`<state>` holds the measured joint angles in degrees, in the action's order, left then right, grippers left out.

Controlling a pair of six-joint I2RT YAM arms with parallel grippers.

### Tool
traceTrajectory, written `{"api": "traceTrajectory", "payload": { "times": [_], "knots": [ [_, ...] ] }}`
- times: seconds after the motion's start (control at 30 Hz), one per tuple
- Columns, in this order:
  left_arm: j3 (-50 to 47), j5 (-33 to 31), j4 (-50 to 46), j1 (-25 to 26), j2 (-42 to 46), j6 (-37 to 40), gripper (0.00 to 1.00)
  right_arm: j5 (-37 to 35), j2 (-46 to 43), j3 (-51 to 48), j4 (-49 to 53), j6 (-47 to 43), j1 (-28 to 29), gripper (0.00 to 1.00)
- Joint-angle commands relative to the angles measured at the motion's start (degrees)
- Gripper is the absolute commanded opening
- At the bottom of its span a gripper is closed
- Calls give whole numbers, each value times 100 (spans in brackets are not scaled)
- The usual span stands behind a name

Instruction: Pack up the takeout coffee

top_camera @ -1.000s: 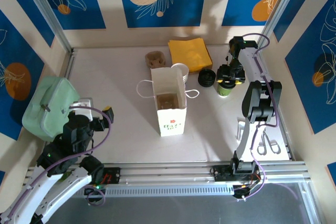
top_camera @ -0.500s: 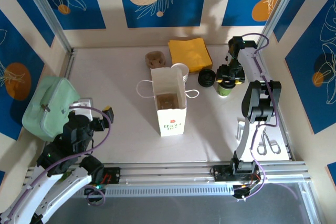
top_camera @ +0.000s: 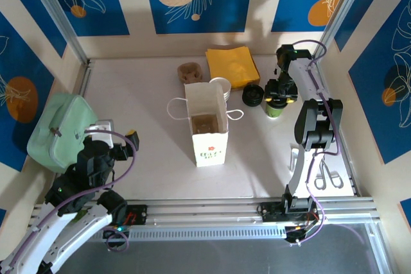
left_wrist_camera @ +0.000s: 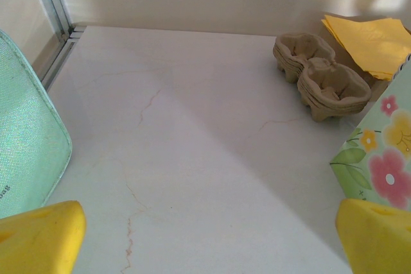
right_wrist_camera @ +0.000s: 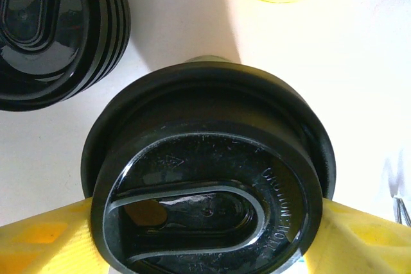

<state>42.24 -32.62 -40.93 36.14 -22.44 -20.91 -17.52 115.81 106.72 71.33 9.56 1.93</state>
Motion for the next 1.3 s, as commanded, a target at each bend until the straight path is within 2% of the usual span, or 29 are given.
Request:
{"api": "traceTrajectory", "payload": {
  "times": [0.0, 0.7, 1.27],
  "knots": [
    [-58, 18, 15, 6, 63, 25, 99, 228, -31, -178, 369, 120, 258, 70],
    [-67, 46, 27, 3, 68, 34, 99, 52, -1401, -577, 1061, 768, 1070, 69],
    [-73, 63, 66, 6, 41, 60, 99, -432, -2259, 127, 2086, 1335, 2440, 68]
  ]
}}
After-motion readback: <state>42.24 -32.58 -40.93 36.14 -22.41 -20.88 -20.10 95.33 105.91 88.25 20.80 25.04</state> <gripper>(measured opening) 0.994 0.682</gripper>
